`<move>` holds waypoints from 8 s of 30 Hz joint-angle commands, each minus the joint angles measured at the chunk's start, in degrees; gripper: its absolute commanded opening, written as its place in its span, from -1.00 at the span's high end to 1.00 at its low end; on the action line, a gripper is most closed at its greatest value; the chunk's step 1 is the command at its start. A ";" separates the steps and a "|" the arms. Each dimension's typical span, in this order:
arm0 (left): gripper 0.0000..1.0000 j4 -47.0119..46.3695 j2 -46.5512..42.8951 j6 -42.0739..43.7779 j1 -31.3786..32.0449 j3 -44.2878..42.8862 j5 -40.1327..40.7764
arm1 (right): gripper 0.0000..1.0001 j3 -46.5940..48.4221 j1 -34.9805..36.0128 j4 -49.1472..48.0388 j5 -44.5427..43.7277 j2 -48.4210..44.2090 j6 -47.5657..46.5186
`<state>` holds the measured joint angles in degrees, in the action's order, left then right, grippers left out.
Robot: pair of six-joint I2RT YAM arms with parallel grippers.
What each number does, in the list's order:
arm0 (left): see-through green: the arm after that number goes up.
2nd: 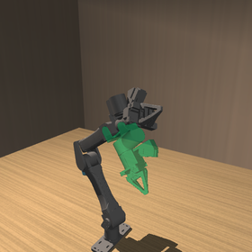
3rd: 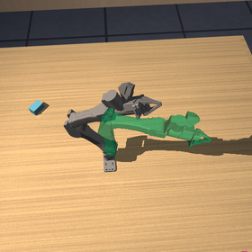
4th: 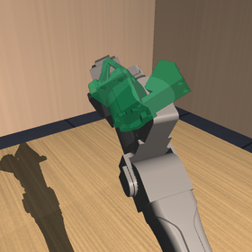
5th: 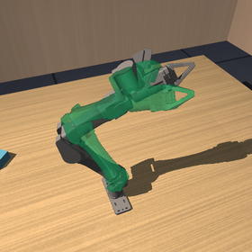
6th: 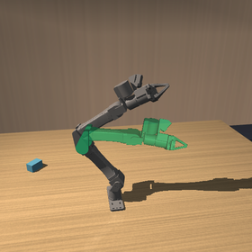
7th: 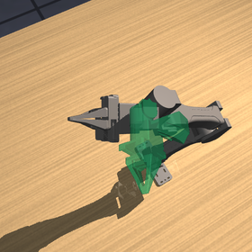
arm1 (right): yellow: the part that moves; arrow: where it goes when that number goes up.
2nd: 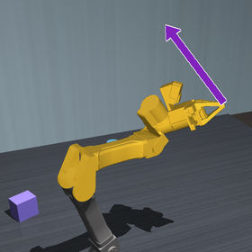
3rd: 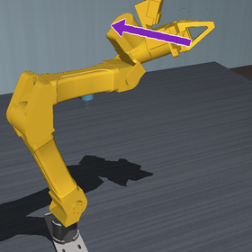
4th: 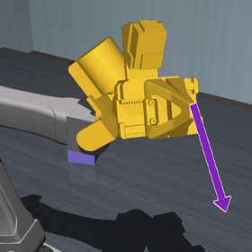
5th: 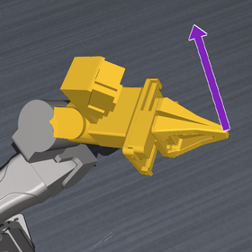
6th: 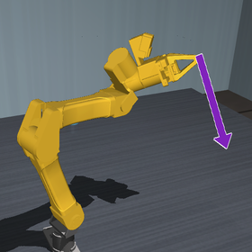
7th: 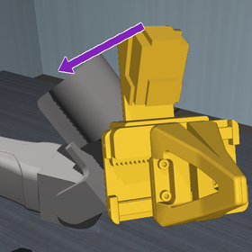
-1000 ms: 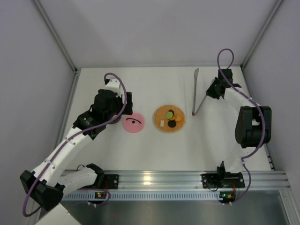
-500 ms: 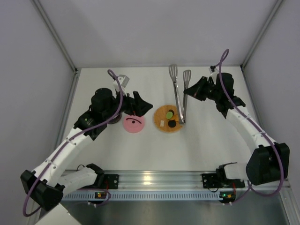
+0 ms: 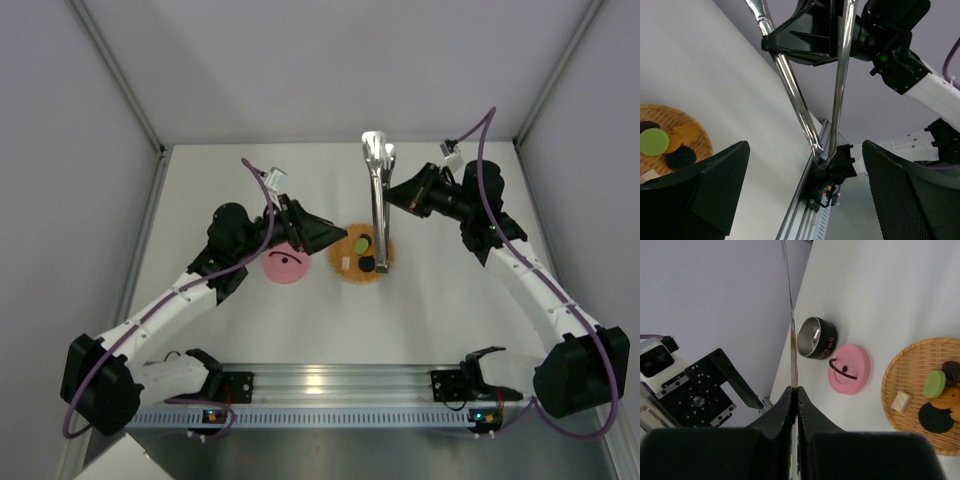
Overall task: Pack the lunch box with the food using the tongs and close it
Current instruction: Pick up the clamp at the center of the board, then pick up the fake food from the plate.
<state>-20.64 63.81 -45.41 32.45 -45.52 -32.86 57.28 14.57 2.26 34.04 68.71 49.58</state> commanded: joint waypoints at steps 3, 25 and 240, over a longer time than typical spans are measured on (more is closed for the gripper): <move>-0.98 -12.75 0.35 -2.41 2.71 -2.03 -2.03 | 1.00 -0.41 2.39 -11.21 1.73 -2.17 6.04; -0.98 -16.36 5.53 -2.23 7.28 -3.97 1.75 | 1.00 -6.21 8.81 -33.54 1.90 0.20 20.02; 0.38 53.16 30.32 7.70 27.67 -21.90 51.23 | 0.38 -10.17 14.35 22.00 -49.69 -29.33 -19.70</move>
<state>30.83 97.60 -36.97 59.75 -67.29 16.88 47.24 28.60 24.93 -15.31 39.16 30.02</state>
